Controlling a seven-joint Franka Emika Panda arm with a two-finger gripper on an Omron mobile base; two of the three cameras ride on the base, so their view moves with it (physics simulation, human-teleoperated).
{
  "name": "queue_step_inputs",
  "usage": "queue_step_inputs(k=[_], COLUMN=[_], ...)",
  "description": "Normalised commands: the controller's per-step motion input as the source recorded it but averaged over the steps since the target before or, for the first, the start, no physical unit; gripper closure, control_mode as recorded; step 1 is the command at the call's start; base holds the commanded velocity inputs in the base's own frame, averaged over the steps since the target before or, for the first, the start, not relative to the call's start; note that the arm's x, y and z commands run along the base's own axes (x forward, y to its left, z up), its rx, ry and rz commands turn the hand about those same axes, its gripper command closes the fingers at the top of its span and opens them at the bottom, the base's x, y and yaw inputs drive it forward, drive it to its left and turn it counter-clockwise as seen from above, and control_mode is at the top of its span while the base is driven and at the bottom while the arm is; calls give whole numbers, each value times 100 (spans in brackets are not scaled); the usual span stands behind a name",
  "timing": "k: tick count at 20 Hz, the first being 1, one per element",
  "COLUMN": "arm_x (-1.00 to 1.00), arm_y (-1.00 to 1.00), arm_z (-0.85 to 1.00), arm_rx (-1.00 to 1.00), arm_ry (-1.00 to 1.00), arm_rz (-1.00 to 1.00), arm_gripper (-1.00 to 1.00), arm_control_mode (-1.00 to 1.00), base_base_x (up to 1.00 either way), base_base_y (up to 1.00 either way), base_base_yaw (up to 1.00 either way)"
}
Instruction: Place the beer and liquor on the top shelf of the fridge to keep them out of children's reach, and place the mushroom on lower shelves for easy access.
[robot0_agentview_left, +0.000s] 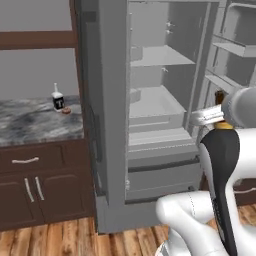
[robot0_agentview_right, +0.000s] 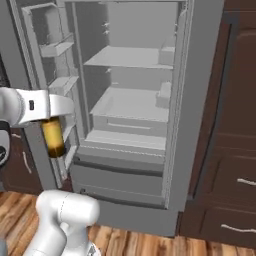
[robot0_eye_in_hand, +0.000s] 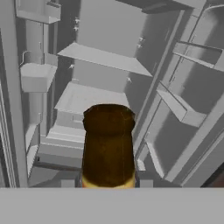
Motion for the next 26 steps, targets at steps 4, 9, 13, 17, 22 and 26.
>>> queue_step_inputs(k=[4, 9, 13, 17, 22, 26], arm_x=[0, 0, 0, 0, 0, 0], arm_y=[0, 0, 0, 0, 0, 0], arm_z=[0, 0, 0, 0, 0, 0], arm_rx=[0, 0, 0, 0, 0, 0], arm_ry=[0, 0, 0, 0, 0, 0], arm_rz=[0, 0, 0, 0, 0, 0], arm_gripper=[100, 100, 100, 100, 100, 100], arm_control_mode=[100, 100, 100, 100, 100, 100], base_base_x=[3, 22, 44, 63, 59, 55], base_base_y=[-51, -1, 9, 2, 0, 4], base_base_yaw=[0, 0, 0, 0, 0, 0])
